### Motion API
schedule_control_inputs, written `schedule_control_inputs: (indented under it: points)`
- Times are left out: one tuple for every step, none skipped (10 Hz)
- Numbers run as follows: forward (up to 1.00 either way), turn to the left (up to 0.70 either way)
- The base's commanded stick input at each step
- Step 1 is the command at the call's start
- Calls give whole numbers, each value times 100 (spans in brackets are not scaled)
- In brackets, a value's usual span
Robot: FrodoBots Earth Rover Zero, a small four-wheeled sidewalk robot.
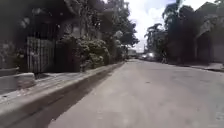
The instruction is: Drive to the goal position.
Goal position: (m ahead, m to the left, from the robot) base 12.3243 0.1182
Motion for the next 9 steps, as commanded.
schedule_control_inputs:
  points:
    - [100,-39]
    - [100,-40]
    - [100,-39]
    - [100,-39]
    - [100,-38]
    - [100,-5]
    - [100,-2]
    - [100,0]
    - [100,0]
